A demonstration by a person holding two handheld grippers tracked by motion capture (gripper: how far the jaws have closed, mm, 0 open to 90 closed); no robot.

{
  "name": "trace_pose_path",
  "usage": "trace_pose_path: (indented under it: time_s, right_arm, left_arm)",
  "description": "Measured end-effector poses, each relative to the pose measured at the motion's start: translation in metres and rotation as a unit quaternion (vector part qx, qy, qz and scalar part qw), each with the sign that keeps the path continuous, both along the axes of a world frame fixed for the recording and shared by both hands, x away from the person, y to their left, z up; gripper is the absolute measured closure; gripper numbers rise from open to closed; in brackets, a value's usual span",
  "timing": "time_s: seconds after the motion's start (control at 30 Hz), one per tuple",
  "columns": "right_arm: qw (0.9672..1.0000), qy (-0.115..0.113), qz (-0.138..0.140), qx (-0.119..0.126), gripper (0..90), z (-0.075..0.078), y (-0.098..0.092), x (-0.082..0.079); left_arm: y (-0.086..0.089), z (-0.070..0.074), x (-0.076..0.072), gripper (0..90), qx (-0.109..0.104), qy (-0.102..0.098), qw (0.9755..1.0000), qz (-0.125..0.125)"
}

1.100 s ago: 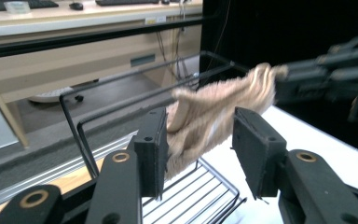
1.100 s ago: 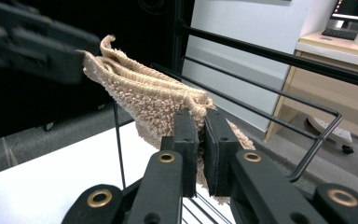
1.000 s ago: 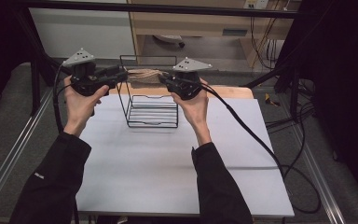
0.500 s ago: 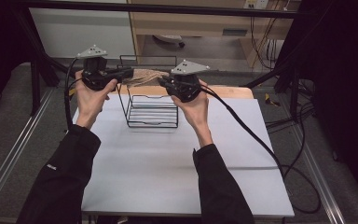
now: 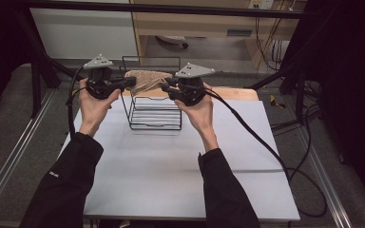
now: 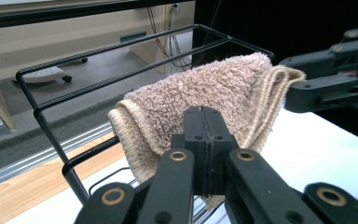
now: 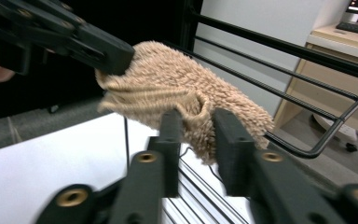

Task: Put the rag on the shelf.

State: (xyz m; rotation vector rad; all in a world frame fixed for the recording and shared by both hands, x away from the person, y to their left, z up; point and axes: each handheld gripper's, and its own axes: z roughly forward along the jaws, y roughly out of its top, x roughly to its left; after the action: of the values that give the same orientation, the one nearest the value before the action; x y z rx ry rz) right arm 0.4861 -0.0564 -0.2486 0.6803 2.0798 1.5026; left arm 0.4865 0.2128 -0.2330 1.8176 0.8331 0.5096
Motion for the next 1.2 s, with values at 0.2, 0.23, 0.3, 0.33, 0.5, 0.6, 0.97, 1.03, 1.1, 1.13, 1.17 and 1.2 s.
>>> trace_pose_path:
  time_s: [0.2,0.23,0.3,0.33,0.5,0.6,0.97,1.03,1.1,1.13,1.17,1.2]
  right_arm:
    - [0.9999,-0.005,0.005,0.015,58.2,0.007,-0.005,-0.008]
    - [0.9997,-0.004,0.007,0.022,59.0,0.008,-0.005,-0.008]
    - [0.9995,0.007,0.008,0.031,65.7,0.009,-0.005,-0.006]
    - [0.9994,0.017,0.009,0.030,71.0,0.008,-0.004,-0.004]
    - [0.9986,0.051,-0.007,0.009,86.5,-0.007,0.000,0.004]
    - [0.9979,0.061,-0.020,0.002,88.2,-0.016,0.001,0.008]
    - [0.9984,0.049,-0.025,0.011,84.9,-0.017,-0.004,0.006]
    - [0.9986,0.046,-0.024,0.013,84.0,-0.015,-0.005,0.004]
    - [0.9986,0.045,-0.023,0.015,82.6,-0.013,-0.007,0.002]
    - [0.9986,0.044,-0.021,0.017,81.5,-0.011,-0.008,0.001]
    - [0.9987,0.043,-0.020,0.020,79.9,-0.010,-0.009,-0.001]
    - [0.9987,0.043,-0.018,0.022,78.9,-0.009,-0.011,-0.002]
  left_arm:
    - [0.000,-0.005,0.000,89.6,0.007,0.001,1.0000,-0.001]
    - [0.000,-0.005,0.000,89.6,0.009,0.001,1.0000,-0.001]
    - [0.000,-0.008,0.000,89.6,0.014,-0.001,0.9999,0.000]
    - [0.000,-0.009,-0.001,89.6,0.018,-0.002,0.9998,0.000]
    - [0.002,-0.015,-0.001,89.5,0.024,-0.006,0.9997,-0.002]
    - [0.002,-0.019,0.000,89.4,0.024,-0.007,0.9997,-0.002]
    - [0.000,-0.023,0.001,85.8,0.014,-0.011,0.9998,0.001]
    - [0.001,-0.022,0.000,83.1,0.009,-0.010,0.9999,0.001]
    - [0.002,-0.020,-0.001,79.7,0.003,-0.010,0.9999,0.003]
    - [0.003,-0.019,-0.002,77.9,0.003,-0.012,0.9999,0.004]
    - [0.004,-0.017,-0.002,75.8,-0.001,-0.010,0.9999,0.003]
    - [0.004,-0.017,-0.002,73.6,-0.001,-0.010,0.9999,0.003]
